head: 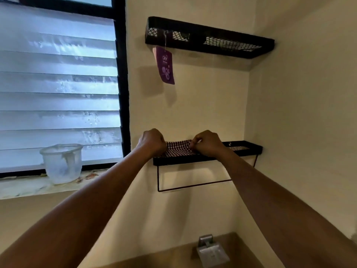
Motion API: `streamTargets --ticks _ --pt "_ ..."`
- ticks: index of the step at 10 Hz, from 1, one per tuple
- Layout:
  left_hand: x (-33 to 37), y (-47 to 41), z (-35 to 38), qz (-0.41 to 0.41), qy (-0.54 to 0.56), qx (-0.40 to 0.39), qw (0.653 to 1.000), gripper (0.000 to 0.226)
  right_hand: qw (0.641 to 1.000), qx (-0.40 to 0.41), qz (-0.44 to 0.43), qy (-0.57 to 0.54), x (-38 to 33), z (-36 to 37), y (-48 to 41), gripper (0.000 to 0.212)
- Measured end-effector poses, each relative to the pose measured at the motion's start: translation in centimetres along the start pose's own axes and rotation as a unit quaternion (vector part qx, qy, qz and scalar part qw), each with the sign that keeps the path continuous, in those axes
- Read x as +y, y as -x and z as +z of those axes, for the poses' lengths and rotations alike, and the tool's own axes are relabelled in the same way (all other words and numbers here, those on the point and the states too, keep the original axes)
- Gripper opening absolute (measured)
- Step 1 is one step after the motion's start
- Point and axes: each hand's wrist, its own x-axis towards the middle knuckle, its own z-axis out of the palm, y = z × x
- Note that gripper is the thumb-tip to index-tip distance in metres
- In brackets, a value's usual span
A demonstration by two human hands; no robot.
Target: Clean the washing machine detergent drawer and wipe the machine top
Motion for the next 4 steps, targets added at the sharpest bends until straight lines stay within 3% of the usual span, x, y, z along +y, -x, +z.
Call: streamTargets --ticks 1,3,4 --pt "-0.2 -0.2 -0.2 0.006 -0.012 0.011 1.0 0.019 0.999 0.019 0.009 -0.033 -0.9 -0.2 -0.1 0.016" --pt "-0.3 0.5 -0.5 0.004 -0.053 -0.06 0.997 0.027 0.986 -0.093 0.041 0.129 -0.8 0.2 0.0 0.032" --pt "0.2 1.1 -1.1 0.009 -0.09 -0.054 0.994 0.03 0.972 -0.102 0.061 0.205 -1.8 -0.2 0.1 0.041"
